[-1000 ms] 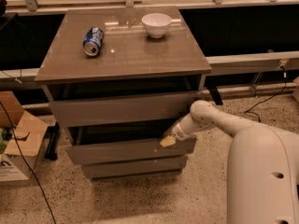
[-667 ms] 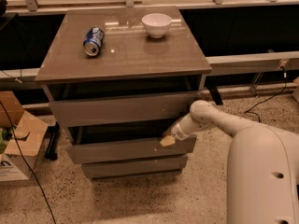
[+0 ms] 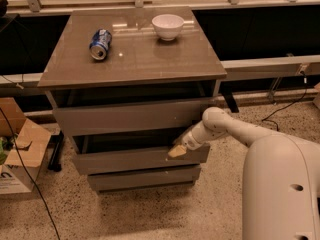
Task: Open middle drawer
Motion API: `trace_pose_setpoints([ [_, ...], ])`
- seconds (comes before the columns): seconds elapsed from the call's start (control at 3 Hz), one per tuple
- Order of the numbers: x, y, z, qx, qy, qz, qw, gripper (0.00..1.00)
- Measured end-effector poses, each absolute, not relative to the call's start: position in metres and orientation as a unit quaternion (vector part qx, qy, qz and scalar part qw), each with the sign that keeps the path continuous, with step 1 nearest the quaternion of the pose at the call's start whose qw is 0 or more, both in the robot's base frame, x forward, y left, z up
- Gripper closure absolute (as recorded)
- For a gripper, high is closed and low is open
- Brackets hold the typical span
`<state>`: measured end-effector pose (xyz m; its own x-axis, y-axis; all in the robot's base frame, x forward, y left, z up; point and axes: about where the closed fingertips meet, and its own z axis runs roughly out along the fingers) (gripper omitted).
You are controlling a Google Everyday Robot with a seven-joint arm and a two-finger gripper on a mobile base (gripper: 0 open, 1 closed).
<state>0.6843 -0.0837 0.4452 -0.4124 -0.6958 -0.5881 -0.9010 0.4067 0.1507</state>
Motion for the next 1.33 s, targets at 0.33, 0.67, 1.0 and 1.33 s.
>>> trace_pose_setpoints([
  [0.33, 0.684, -0.084, 0.445, -0.494, 0.808, 0.230, 0.223, 0.00],
  [0.67, 0.664, -0.081, 0.451, -0.495, 0.810, 0.226, 0.218, 0.00],
  [1.0, 0.629, -0.075, 0.447, -0.496, 0.820, 0.224, 0.175, 0.19],
  [1.33, 0.615, -0.074, 0.443, -0.499, 0.823, 0.225, 0.150, 0.43],
])
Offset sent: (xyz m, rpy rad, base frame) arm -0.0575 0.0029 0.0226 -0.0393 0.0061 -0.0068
